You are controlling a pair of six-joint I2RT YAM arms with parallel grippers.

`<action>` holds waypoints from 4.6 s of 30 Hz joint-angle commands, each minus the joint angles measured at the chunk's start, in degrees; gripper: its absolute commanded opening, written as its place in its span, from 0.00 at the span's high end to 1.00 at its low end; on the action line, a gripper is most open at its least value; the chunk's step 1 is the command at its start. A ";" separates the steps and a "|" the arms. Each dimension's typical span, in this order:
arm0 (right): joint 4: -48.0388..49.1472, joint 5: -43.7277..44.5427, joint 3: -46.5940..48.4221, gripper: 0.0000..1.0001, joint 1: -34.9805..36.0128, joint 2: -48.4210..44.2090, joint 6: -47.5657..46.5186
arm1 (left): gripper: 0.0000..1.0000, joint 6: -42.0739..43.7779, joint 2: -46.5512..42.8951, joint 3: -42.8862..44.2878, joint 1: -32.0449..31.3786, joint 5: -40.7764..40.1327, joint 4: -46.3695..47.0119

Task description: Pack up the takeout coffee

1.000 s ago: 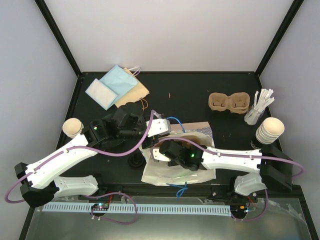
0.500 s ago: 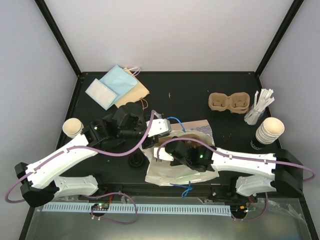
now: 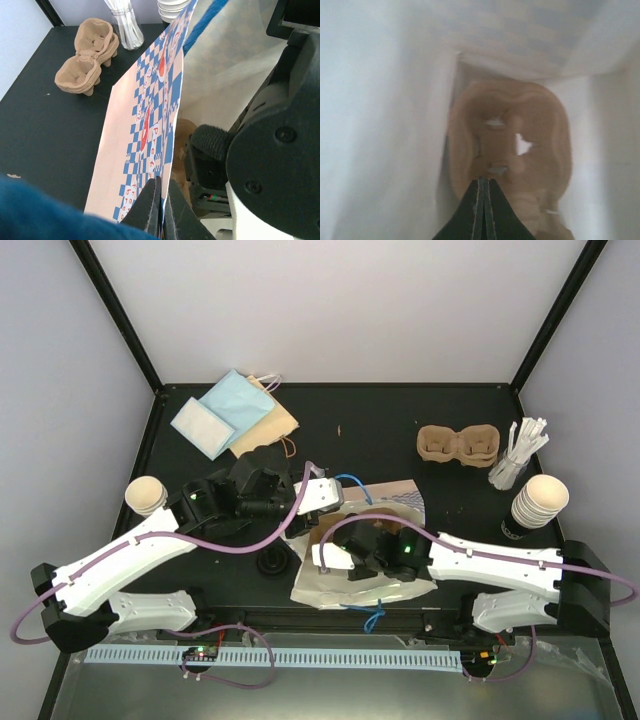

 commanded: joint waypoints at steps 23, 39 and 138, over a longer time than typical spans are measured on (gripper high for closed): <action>5.40 12.67 -0.22 0.99 -2.82 12.09 -1.03 | 0.98 -3.27 1.26 1.73 -1.01 5.57 -0.04; 4.86 11.24 0.58 0.99 -3.31 9.19 -1.14 | 0.98 -2.96 2.76 2.06 -1.05 5.26 -1.19; -9.53 -3.03 6.28 0.99 -4.76 14.03 -0.16 | 0.98 -10.93 11.20 12.93 -0.63 2.07 -10.05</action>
